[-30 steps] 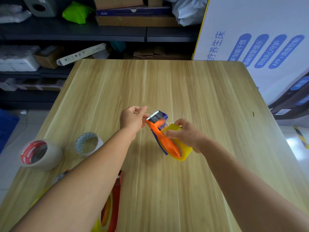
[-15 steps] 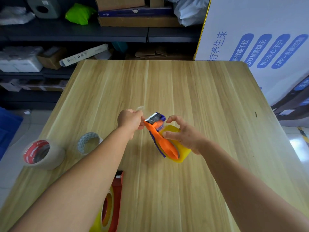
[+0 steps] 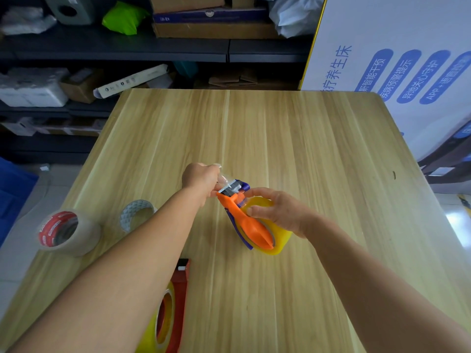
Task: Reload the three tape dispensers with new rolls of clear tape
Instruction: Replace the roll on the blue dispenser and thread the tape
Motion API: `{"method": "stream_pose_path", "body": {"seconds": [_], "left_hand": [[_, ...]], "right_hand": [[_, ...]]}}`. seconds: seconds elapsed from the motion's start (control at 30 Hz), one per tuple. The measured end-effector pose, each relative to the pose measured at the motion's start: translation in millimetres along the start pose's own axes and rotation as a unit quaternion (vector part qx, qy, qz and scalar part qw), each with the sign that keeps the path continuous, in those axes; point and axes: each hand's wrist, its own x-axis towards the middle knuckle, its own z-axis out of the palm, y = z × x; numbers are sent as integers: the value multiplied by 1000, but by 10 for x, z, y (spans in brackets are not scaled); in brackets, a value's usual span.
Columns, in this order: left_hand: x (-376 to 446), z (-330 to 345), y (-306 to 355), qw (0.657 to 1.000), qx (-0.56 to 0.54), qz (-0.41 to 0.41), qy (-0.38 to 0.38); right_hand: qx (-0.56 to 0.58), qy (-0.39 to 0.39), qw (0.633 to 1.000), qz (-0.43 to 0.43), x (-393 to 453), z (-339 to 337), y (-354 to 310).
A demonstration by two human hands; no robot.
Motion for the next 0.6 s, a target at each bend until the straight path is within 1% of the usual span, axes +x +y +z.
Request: {"method": "stream_pose_path", "body": {"seconds": [0.13, 0.3, 0.47, 0.53, 0.6], "left_hand": [[2, -24, -18, 1000, -5, -6, -9], [20, -51, -35, 999, -33, -7, -40], [1, -30, -35, 998, -45, 19, -45], [-38, -2, -14, 998, -39, 36, -43], [-84, 32, 22, 997, -21, 61, -44]], "right_hand": [[-3, -8, 1000, 7, -3, 6, 15], [-3, 21, 999, 34, -19, 26, 26], [4, 31, 998, 59, -31, 55, 27], [-28, 40, 997, 55, -35, 70, -12], [-88, 65, 993, 48, -30, 104, -67]]}}
